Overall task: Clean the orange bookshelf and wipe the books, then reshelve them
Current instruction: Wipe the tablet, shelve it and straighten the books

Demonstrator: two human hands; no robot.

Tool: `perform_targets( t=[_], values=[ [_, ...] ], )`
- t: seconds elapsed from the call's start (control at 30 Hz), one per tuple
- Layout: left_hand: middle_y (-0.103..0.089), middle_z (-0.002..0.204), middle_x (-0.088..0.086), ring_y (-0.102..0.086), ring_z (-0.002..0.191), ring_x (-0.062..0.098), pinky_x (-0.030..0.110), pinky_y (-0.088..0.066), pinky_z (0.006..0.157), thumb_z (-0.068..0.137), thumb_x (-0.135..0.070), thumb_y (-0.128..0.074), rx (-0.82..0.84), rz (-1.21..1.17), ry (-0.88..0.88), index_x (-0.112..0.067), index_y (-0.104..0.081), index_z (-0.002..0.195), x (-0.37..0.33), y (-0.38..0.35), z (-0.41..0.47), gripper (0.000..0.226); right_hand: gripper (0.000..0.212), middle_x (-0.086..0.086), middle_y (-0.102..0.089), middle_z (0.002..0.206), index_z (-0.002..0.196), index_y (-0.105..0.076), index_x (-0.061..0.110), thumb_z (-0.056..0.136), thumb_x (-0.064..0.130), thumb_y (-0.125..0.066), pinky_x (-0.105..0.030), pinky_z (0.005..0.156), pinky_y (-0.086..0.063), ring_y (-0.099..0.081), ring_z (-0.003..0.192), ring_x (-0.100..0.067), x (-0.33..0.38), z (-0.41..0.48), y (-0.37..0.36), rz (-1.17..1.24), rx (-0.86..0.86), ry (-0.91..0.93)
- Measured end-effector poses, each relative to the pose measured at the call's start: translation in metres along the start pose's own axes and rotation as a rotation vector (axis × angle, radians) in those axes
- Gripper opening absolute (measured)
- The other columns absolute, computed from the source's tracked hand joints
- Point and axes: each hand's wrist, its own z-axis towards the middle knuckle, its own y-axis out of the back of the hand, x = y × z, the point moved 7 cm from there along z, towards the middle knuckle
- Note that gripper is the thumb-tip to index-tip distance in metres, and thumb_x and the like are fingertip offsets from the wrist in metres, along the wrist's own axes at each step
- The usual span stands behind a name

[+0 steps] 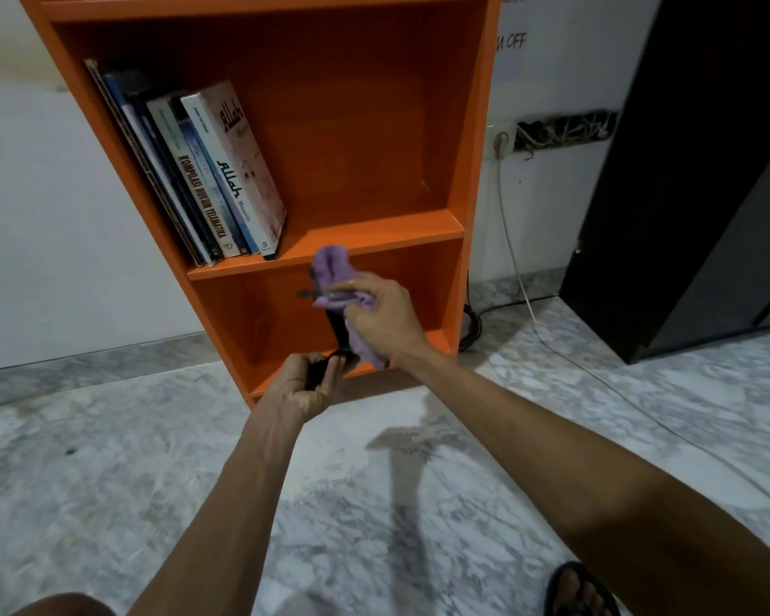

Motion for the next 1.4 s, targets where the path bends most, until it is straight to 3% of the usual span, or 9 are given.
perform_targets(
  t=[0.1,0.27,0.4,0.53,0.67,0.73,0.9,1.13,1.4],
  values=[
    [-0.065,0.085,0.035,-0.068,0.051,0.037,0.028,-0.052,0.038,0.047,0.027,-0.063,0.048,-0.004,-0.026,0.01,-0.061,0.095,-0.008,0.003,-0.009,0.051,0.029,0.002,-0.071,0.094,0.088,-0.078,0.006,0.078,-0.01,-0.057,-0.01,0.068,-0.047,-0.061,0.077,0.008,-0.004,-0.029,-0.006,-0.022,0.141,0.05],
    [-0.066,0.076,0.031,-0.067,0.055,0.031,0.021,-0.051,0.039,0.084,0.003,-0.043,0.02,0.03,-0.082,0.008,-0.058,0.101,-0.02,0.005,-0.026,0.024,0.032,-0.002,-0.072,0.077,0.076,-0.078,0.011,0.079,-0.007,-0.053,-0.029,0.062,-0.052,-0.064,0.07,-0.015,-0.076,-0.061,0.01,-0.06,0.185,-0.295],
    [-0.065,0.113,0.019,-0.068,0.088,0.029,0.029,-0.057,0.047,0.089,-0.001,-0.055,0.024,0.293,-0.208,0.0,-0.058,0.114,-0.025,0.006,-0.019,0.025,0.028,-0.011,-0.06,0.06,0.071,-0.057,0.003,0.093,0.003,-0.04,-0.022,0.047,-0.046,-0.056,0.048,-0.02,-0.115,-0.084,-0.002,0.762,0.007,-0.929],
    [-0.065,0.118,0.017,-0.067,0.1,0.033,0.052,-0.059,0.072,0.079,-0.006,-0.071,0.257,0.81,-0.255,-0.01,-0.053,0.126,-0.019,-0.007,-0.03,0.051,0.025,-0.015,-0.062,0.101,0.102,-0.059,0.006,0.091,0.025,-0.046,-0.04,0.076,-0.053,-0.062,0.083,-0.029,-0.128,-0.074,0.007,0.787,-0.059,-0.904],
    [-0.07,0.092,0.007,-0.07,0.071,0.019,0.027,-0.053,0.047,0.085,-0.006,-0.066,0.356,0.996,-0.219,-0.011,-0.056,0.116,-0.017,-0.02,-0.049,0.033,0.05,-0.02,-0.066,0.097,0.121,-0.057,-0.002,0.092,0.04,-0.056,-0.033,0.076,-0.055,-0.069,0.079,-0.029,-0.112,-0.067,-0.006,0.937,0.196,-0.93],
    [-0.068,0.094,0.008,-0.069,0.068,0.016,0.024,-0.052,0.045,0.087,-0.006,-0.064,0.389,1.061,-0.192,-0.011,-0.056,0.115,-0.017,-0.025,-0.053,0.03,0.077,-0.026,-0.06,0.12,0.14,-0.048,-0.001,0.089,0.055,-0.061,-0.042,0.101,-0.047,-0.064,0.107,-0.036,-0.1,-0.066,-0.014,1.06,0.389,-0.897],
    [-0.074,0.085,0.005,-0.069,0.067,0.015,0.024,-0.054,0.053,0.09,-0.015,-0.064,0.434,1.26,-0.132,-0.008,-0.059,0.113,-0.01,-0.032,-0.06,0.024,0.065,-0.027,-0.06,0.131,0.131,-0.058,-0.004,0.074,0.016,-0.082,-0.051,0.105,-0.046,-0.058,0.122,-0.038,-0.083,-0.047,-0.005,0.885,0.457,-0.693],
    [-0.061,0.127,0.013,-0.061,0.111,0.038,0.054,-0.052,0.091,0.069,-0.081,-0.052,0.163,0.63,-0.248,-0.016,-0.055,0.128,-0.015,0.008,-0.026,0.088,0.029,-0.009,-0.076,0.101,0.108,-0.069,0.009,0.08,0.009,-0.079,-0.034,0.081,-0.059,-0.071,0.095,-0.027,-0.086,-0.017,0.032,0.658,-0.108,-0.483],
    [-0.054,0.132,0.017,-0.046,0.128,0.046,0.075,-0.036,0.094,0.047,-0.08,-0.069,0.368,0.18,-0.222,-0.016,-0.047,0.131,0.033,-0.015,-0.037,0.108,0.016,0.002,-0.073,0.09,0.083,-0.065,0.018,0.081,0.01,-0.079,-0.033,0.081,-0.057,-0.069,0.091,-0.019,-0.1,-0.025,0.037,0.496,-0.434,-0.4]
  ],
)
